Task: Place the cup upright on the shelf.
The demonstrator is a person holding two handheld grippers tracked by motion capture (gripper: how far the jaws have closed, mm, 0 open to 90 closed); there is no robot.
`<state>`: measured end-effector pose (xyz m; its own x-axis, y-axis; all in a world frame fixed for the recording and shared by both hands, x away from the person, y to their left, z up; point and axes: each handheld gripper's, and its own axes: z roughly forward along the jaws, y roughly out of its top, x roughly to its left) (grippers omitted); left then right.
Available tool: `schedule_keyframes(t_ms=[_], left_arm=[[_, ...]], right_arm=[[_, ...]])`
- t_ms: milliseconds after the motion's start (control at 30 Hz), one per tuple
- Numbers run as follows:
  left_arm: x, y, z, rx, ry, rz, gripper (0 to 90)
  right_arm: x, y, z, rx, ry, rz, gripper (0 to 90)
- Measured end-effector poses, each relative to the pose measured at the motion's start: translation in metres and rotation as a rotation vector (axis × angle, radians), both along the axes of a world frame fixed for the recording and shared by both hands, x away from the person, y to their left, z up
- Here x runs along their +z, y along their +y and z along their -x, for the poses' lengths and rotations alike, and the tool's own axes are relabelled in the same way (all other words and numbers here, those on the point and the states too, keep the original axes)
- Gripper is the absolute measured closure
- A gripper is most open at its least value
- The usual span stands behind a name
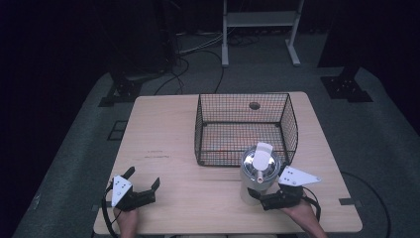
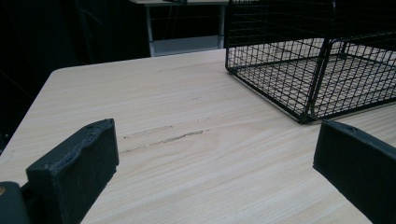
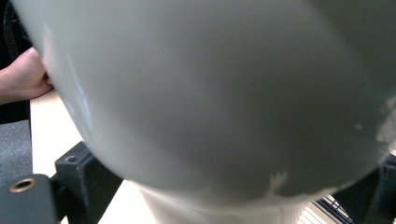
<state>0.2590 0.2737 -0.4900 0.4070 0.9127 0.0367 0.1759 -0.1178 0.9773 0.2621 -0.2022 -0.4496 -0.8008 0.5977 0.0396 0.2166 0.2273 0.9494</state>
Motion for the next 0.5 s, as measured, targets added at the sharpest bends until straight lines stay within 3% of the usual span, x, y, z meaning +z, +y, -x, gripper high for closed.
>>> schedule_keyframes(t_ms=[500], left_arm=[[0.0000, 0.0008, 0.0002, 0.000, -0.001, 0.003, 0.0]], right_arm=[[-0.0030, 0.0003, 0.0005, -0.004, -0.037, -0.018, 9.0]])
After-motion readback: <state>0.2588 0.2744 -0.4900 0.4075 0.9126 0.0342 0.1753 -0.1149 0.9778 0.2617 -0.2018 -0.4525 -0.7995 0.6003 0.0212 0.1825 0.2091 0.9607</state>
